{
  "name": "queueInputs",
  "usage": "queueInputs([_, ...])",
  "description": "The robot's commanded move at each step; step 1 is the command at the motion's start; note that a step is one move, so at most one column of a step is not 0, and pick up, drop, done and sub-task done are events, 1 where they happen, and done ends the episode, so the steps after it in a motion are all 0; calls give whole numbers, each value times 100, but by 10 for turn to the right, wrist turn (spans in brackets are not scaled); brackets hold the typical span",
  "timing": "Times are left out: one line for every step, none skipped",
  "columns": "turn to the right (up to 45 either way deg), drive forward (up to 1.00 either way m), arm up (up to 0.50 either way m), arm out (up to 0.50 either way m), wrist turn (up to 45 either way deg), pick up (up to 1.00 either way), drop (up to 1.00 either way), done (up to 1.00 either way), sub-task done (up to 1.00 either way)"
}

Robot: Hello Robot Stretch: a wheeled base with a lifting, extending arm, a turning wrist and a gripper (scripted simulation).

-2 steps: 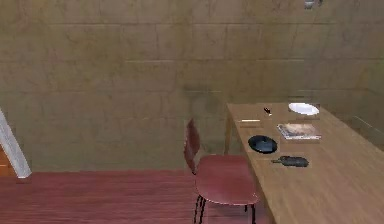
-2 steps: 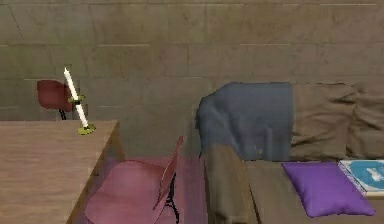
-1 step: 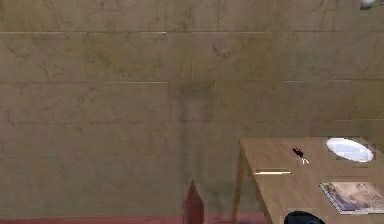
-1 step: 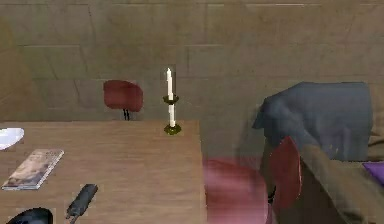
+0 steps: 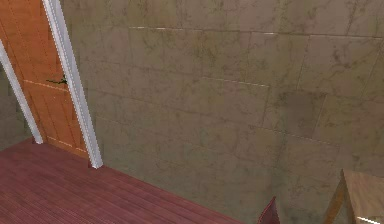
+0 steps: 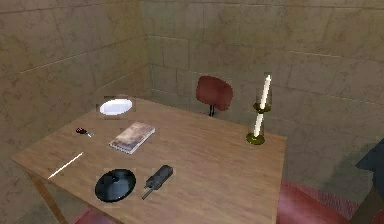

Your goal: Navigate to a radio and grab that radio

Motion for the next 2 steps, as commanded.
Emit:
queueInputs([0,0,50,0,0,0,0,0,0])
queueInputs([0,0,34,0,0,0,0,0,0])
